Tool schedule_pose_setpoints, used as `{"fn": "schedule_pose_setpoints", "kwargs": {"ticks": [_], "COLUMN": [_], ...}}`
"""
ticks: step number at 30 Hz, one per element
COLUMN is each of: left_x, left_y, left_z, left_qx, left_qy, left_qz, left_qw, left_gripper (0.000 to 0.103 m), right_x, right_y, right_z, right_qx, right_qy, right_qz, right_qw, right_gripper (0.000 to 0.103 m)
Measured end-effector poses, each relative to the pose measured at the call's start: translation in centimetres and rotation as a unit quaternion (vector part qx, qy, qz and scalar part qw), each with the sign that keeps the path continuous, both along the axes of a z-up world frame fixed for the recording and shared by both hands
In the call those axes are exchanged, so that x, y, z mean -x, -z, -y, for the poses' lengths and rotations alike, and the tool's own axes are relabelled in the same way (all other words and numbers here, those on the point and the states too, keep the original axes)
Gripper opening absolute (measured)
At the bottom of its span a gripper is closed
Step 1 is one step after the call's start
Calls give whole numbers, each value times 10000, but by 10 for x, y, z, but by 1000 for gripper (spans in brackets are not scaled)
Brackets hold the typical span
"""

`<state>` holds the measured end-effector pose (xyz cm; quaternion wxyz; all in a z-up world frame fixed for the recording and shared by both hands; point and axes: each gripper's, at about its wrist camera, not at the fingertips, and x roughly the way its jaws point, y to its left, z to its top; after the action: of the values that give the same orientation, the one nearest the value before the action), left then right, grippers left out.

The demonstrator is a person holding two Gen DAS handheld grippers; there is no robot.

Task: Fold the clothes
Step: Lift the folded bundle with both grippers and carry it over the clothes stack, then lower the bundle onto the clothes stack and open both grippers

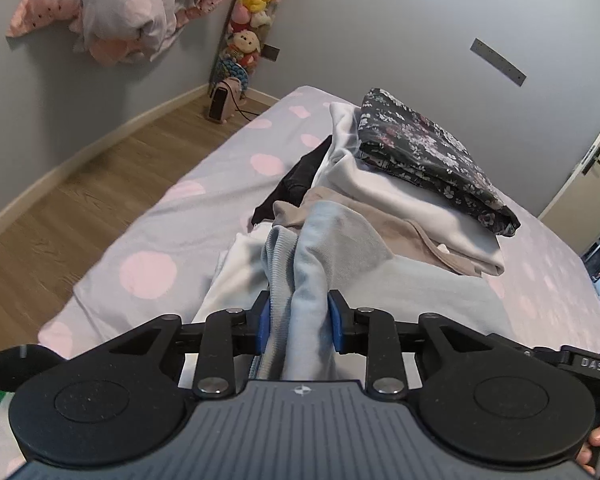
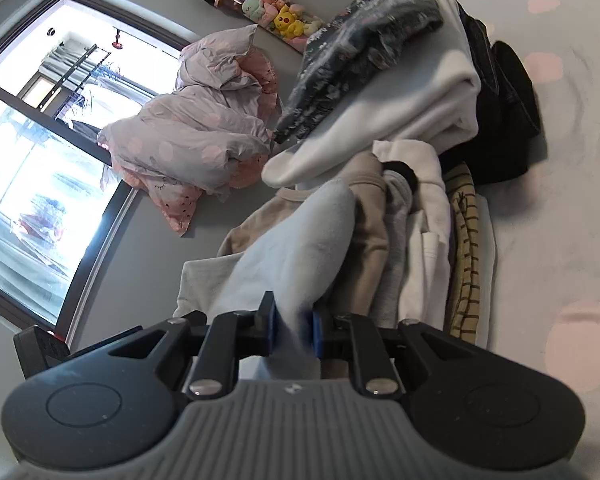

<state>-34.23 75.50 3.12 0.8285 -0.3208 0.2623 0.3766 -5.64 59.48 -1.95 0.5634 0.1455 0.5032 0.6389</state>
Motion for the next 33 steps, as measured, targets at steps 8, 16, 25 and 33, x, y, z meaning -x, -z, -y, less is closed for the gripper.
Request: {"fn": "schedule_pose_setpoints", "kwargs": {"ticks": [8,16,25,33], "left_x": [1,12,-19,-29], "left_y": [3,-43,-39,7], "left_z": [3,33,27,-12], "left_qx": [32,-879,-1190,-698], "left_qy": [-105,-458,-61,-207], "left_qz": [-42,67,-17,-311], "left_qw": [9999,9951,9929,9969], "left_gripper": [37,39,34,30], "right_x": [5,19,27,21], "right_y": [3,-49,-71,-36], "right_z": [-5,11,-10,-45], "right_qx": [88,27,-185,60], "right_qy": [-55,88,21,-120], "right_qz": [430,1832,2740,2794], "right_qw": [9990,9830,9615,9601], "right_gripper": [19,30,18,15]}}
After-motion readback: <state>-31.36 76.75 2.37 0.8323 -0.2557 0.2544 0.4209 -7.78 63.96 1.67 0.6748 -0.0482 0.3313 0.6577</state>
